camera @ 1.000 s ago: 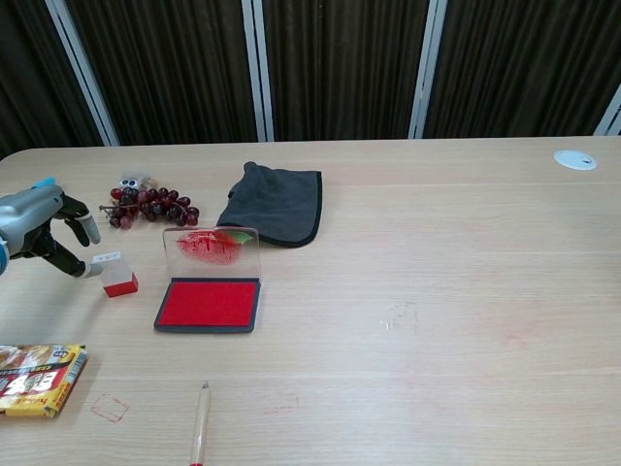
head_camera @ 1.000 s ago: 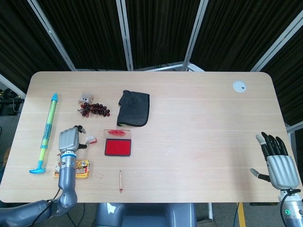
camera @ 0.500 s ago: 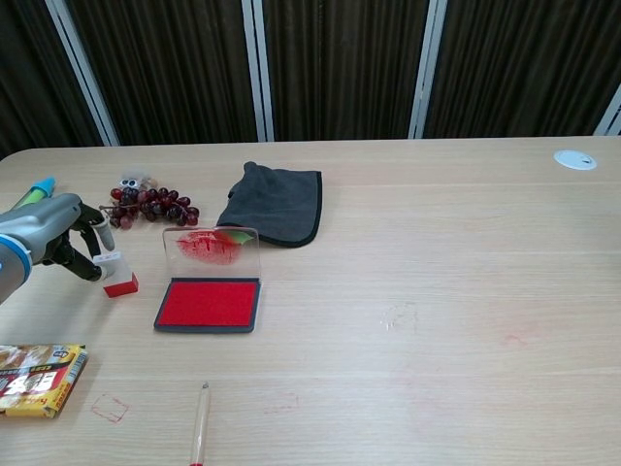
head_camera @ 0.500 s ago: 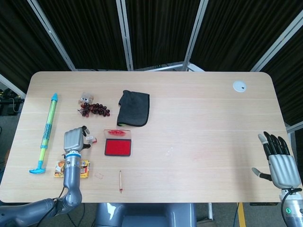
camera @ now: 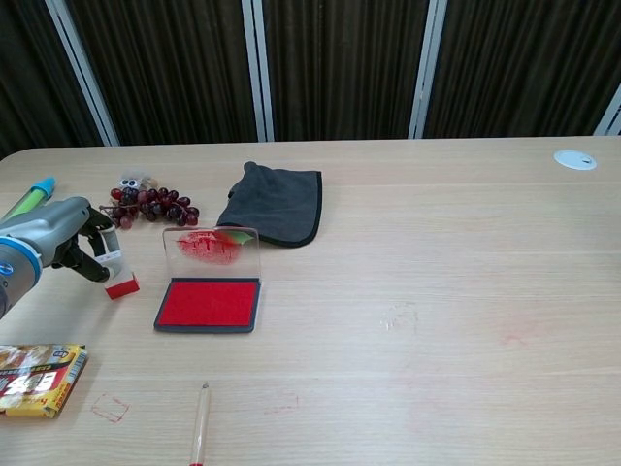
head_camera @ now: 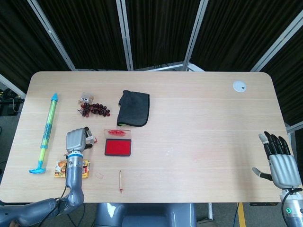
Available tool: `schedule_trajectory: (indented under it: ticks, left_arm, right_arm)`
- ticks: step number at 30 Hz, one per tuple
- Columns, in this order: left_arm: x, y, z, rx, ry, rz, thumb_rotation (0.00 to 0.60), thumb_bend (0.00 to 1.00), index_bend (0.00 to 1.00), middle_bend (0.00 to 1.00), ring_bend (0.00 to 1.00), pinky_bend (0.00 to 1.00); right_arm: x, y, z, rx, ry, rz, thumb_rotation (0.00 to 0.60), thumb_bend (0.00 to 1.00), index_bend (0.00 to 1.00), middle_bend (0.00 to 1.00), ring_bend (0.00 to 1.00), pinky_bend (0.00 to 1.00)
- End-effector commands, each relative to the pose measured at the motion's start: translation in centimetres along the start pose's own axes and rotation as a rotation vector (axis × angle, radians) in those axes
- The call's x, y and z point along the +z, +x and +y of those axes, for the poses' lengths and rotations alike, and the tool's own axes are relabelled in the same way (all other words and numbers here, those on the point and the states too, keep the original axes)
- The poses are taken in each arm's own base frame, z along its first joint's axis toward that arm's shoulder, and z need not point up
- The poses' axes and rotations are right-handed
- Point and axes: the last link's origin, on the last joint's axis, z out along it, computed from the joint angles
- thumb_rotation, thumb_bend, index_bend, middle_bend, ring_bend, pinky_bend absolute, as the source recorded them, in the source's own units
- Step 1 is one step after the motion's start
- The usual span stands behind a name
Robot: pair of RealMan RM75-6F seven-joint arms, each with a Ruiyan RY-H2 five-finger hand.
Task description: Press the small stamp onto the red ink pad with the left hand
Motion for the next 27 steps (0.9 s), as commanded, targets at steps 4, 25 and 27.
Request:
schedule_trajectory:
  ticks: [4,25,27]
  left_arm:
    - [0.1,-0.1,0.1,0.003,0.005,-0.004,0.600,0.37,0.50,0.55,0.84,0.89]
    - [-2.4,4.3,1.5,-0.127,-0.331,0.003,0.600,0.38,0.55,0.59,0.83,0.89]
    - [-2.3,4.1,1.9,-0.118,-0.385,-0.023,0.600,0.38,0.55,0.59,0.83,0.89]
  right_arm:
    - [0.0,-0.1,0.1,0.000,-0.001,-0.001,0.600,0.00,0.00,0.00,0.00,0.00]
    - [0.0,-0.1,-0.2,-0.004,0.008,-0.002,0.600,0.00,0.00,0.00,0.00,0.00]
    - [0.1,-0.1,-0.2,-0.005,0.009,-0.002,0.600,0.00,0.00,0.00,0.00,0.00]
